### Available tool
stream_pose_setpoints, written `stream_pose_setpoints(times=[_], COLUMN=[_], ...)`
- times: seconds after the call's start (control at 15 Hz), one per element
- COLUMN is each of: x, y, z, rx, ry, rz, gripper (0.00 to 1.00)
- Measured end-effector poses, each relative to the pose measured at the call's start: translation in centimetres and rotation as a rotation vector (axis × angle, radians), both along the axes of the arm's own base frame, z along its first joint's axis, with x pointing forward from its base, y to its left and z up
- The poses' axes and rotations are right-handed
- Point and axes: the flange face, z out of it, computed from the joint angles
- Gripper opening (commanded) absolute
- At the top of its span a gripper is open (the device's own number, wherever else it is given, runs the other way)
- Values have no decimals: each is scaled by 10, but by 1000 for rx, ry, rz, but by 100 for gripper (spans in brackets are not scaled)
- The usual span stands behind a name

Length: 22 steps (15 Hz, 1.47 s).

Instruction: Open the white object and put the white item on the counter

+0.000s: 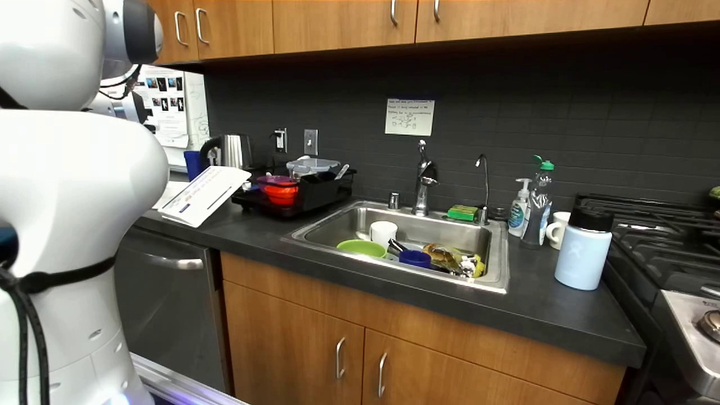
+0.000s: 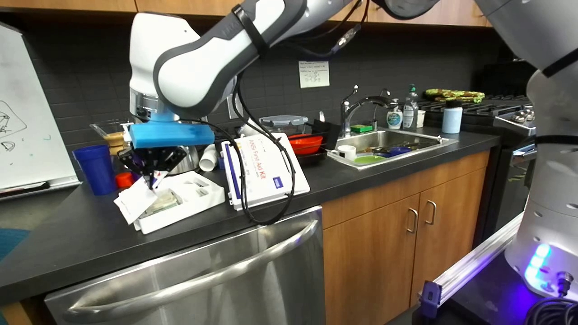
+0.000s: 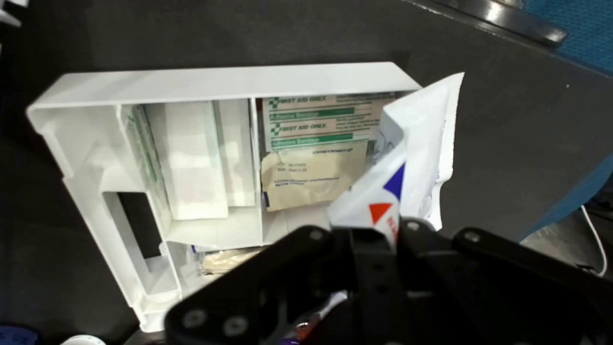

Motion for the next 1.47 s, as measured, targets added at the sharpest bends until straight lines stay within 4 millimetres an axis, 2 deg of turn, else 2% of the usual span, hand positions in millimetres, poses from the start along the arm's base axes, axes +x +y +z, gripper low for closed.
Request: stream_pose_setpoints(times=[0.13,0.27,0.53,0.73,0.87,1.0,1.2,1.47], x=[-2,-4,-15,-32,-46,-57,-67,-69], y=[0,-3,-18,-44,-68,-98,-150,-225], z=[-1,7,55,96,115,126,127,124], rx=[3,18,68,77,56,23,-34,-77], ry=[-1,-14,-72,-119,-149,-181,-217,-232], rz=[3,6,12,11,8,-9,-67,-183], gripper=[1,1,1,1,1,1,1,1])
